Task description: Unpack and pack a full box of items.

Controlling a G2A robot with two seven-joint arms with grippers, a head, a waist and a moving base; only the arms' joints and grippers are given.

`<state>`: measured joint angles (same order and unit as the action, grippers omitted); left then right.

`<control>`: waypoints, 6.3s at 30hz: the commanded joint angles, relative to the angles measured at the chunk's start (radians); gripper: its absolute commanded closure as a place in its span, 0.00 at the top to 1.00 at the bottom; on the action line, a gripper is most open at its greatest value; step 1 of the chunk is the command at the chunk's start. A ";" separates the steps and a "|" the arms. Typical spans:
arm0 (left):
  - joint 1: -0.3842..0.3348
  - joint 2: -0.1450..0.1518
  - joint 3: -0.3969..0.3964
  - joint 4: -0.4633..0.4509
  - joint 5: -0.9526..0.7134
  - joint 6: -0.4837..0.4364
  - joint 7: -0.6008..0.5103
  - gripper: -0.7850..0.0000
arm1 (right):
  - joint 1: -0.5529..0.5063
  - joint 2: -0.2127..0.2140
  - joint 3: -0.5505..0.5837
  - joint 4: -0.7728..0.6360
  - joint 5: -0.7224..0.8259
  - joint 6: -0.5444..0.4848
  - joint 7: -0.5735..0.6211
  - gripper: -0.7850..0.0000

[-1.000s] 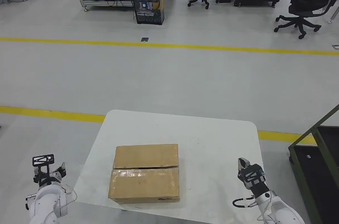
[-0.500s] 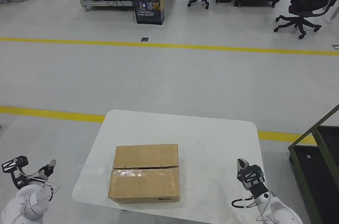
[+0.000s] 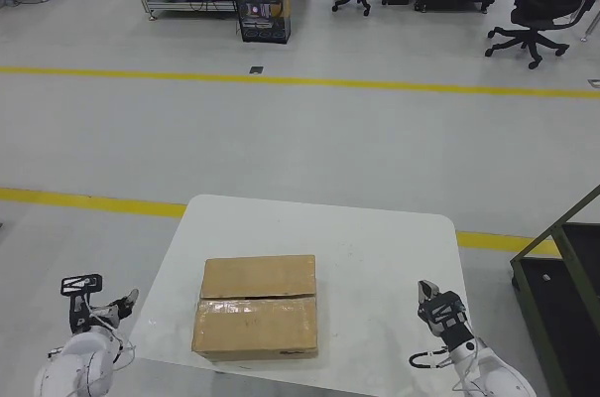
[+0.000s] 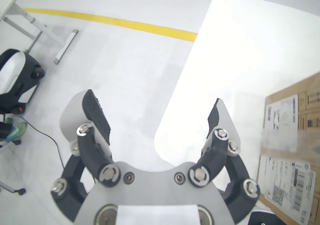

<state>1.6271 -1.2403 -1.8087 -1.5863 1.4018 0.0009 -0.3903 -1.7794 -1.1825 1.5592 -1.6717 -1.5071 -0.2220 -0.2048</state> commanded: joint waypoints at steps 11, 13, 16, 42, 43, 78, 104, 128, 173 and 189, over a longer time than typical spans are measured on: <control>0.003 -0.014 0.180 0.108 0.157 0.018 0.073 0.00 | 0.007 0.000 -0.010 0.023 -0.011 -0.002 -0.011 0.00; 0.003 -0.016 0.198 0.113 0.162 0.008 0.077 0.00 | 0.015 0.000 -0.017 0.032 -0.018 -0.005 -0.012 0.00; 0.007 -0.018 0.224 0.105 0.176 -0.006 0.079 0.00 | 0.044 -0.002 -0.041 0.051 -0.038 -0.009 -0.005 0.00; -0.028 -0.033 0.359 0.037 0.162 -0.066 0.091 0.00 | 0.116 -0.013 -0.140 0.111 -0.070 0.034 0.031 0.00; -0.036 -0.033 0.367 0.037 0.166 -0.069 0.092 0.00 | 0.118 -0.014 -0.141 0.115 -0.068 0.037 0.032 0.00; -0.126 -0.045 0.446 0.095 0.192 -0.019 0.100 0.00 | 0.169 -0.015 -0.139 0.200 -0.042 0.047 0.068 0.00; 0.035 -0.021 0.325 -0.028 0.287 -0.062 0.027 0.00 | 0.211 -0.021 -0.168 0.243 -0.036 0.049 0.068 0.00; 0.071 -0.015 0.350 -0.018 0.172 -0.224 0.023 0.00 | 0.337 -0.054 -0.375 0.405 -0.090 -0.019 0.026 0.00; -0.033 -0.010 0.496 -0.018 0.176 -0.334 0.090 0.00 | 0.210 -0.031 -0.323 0.367 -0.035 -0.026 -0.075 0.00; -0.097 -0.015 0.554 0.031 0.177 -0.305 0.105 0.00 | 0.109 -0.014 -0.269 0.252 -0.046 0.012 -0.056 0.00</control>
<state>1.5327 -1.2552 -1.2580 -1.5582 1.5801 -0.3077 -0.2863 -1.6689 -1.1970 1.2894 -1.4184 -1.5549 -0.2103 -0.2627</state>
